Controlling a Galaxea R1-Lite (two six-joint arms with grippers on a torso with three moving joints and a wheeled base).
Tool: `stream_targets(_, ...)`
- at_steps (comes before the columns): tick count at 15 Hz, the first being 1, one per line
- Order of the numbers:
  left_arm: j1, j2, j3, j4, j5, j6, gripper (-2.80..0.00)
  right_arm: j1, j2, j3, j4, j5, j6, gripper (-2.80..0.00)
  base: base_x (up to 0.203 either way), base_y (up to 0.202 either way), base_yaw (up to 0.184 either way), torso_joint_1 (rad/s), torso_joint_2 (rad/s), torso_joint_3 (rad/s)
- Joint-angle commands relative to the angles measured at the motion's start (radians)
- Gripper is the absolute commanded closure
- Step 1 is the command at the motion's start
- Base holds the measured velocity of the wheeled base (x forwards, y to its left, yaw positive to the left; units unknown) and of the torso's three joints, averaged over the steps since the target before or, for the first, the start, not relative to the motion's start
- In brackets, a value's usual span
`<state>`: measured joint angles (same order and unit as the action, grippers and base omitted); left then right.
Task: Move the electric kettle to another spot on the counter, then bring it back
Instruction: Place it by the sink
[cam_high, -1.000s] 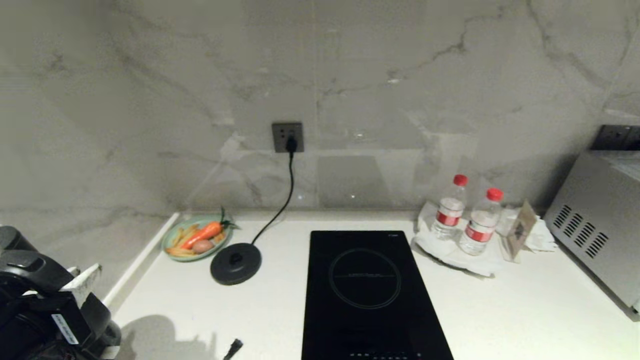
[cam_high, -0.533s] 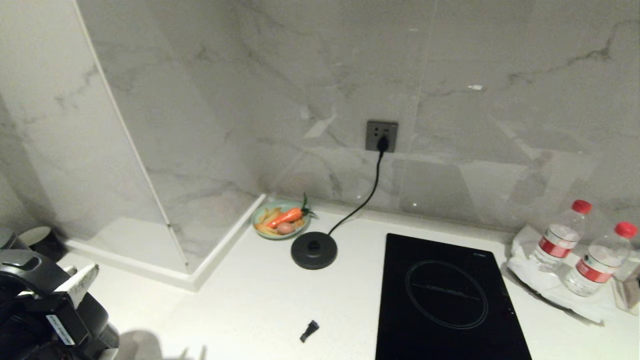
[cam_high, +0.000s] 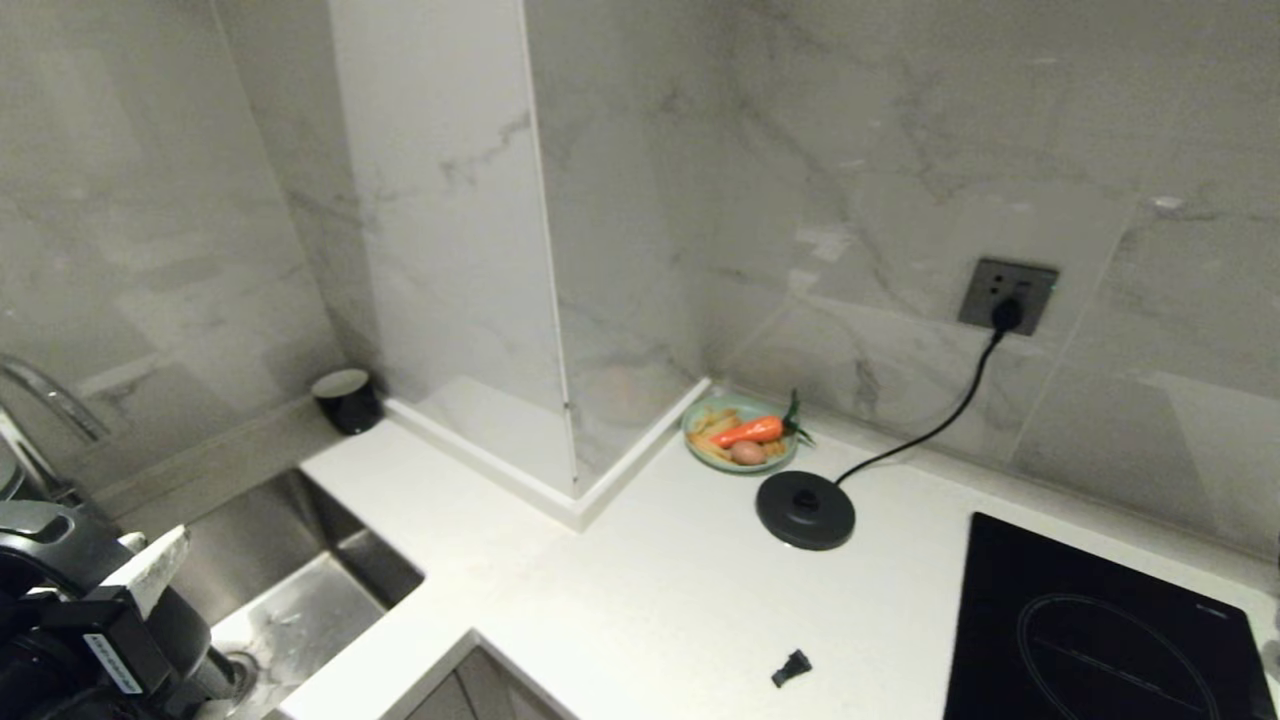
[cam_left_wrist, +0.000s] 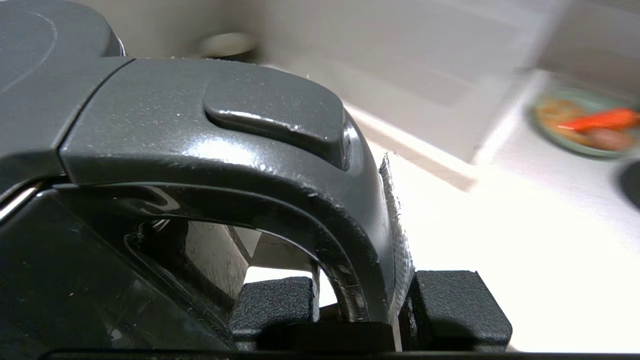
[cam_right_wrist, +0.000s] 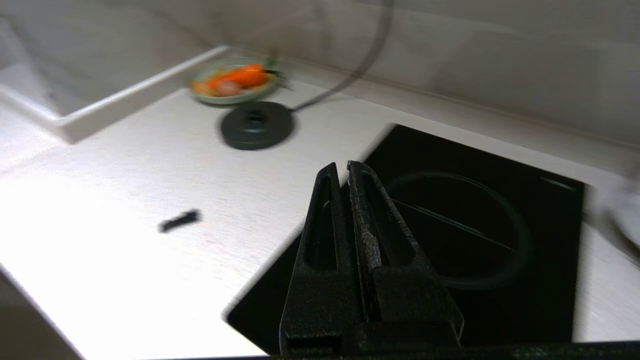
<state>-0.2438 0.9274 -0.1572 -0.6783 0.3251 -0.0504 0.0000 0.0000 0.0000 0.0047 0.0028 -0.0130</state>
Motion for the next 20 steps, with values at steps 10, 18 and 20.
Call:
stream_targets(10,0.001,0.024,0.001,-0.004,-0.005,-0.004,0.0,0.0,0.0,0.0,0.0,0.0,0.001,0.0,-0.001,-0.008,0.173,0.003,0.0,0.002)
stream_targets(18,0.018,0.19,-0.096,-0.01,-0.164,-0.047,0.0,0.0,0.0,0.0,0.0,0.001,0.001,0.0,0.0,-0.002,0.026,0.001,0.0,0.001)
stream_targets(20,0.103,0.294,-0.145,-0.017,-0.22,-0.04,0.0,0.0,0.0,0.0,0.0,0.0,0.001,0.0,0.0,0.0,0.0,0.0,0.0,0.0)
